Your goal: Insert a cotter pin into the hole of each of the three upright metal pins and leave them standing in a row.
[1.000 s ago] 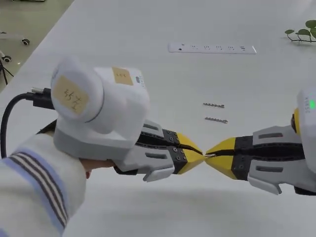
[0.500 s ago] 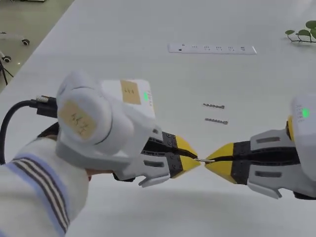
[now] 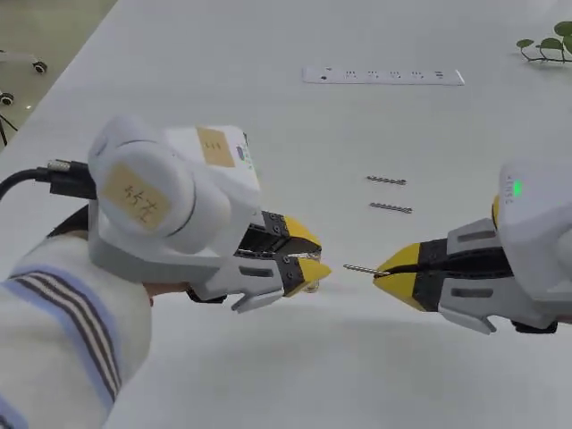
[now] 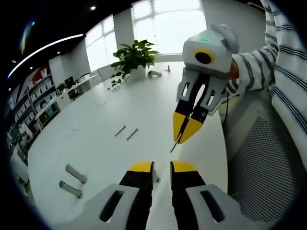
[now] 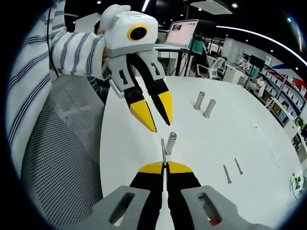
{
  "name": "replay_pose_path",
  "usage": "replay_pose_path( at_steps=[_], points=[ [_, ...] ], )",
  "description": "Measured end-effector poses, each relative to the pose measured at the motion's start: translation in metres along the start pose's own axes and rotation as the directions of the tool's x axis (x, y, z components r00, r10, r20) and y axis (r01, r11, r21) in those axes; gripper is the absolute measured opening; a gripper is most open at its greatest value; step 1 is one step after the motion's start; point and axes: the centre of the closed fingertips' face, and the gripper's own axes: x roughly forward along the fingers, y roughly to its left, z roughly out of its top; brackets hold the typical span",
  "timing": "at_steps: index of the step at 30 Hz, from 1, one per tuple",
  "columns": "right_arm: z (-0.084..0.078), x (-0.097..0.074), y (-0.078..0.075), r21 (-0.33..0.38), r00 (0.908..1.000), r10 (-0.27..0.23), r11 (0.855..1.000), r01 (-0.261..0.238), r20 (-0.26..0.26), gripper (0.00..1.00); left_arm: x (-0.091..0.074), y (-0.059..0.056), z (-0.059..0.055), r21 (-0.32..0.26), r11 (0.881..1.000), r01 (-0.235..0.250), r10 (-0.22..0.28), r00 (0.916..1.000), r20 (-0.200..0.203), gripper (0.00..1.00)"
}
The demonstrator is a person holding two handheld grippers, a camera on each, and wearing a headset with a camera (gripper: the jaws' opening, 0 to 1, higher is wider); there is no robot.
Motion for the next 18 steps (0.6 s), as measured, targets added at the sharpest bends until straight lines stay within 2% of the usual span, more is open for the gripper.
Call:
replay_pose_path(
  at_steps=[2, 6, 11, 18],
  points=[
    [0.0, 0.004, -0.003, 0.005, 1.0, 0.002, 1.0, -0.002, -0.004, 0.0, 0.001, 0.005, -0.003, -0.031, 0.999, -0.015, 0.015, 0.9999, -0.007, 0.1],
    [0.0, 0.01, -0.007, 0.008, 0.9999, 0.007, 1.0, -0.007, -0.011, 0.0, 0.003, 0.009, -0.006, -0.038, 0.999, -0.019, 0.019, 0.9997, -0.014, 0.1],
    [-0.001, 0.015, -0.011, -0.004, 0.9995, 0.013, 1.0, -0.013, -0.029, 0.0, 0.009, 0.013, -0.014, -0.024, 1.0, -0.016, 0.015, 0.9987, -0.05, 0.1],
    [-0.003, 0.021, -0.011, 0.001, 0.9987, 0.024, 1.0, -0.024, -0.045, 0.0, 0.016, 0.018, -0.017, -0.018, 1.0, -0.008, 0.006, 0.9977, -0.067, 0.1]
  ],
)
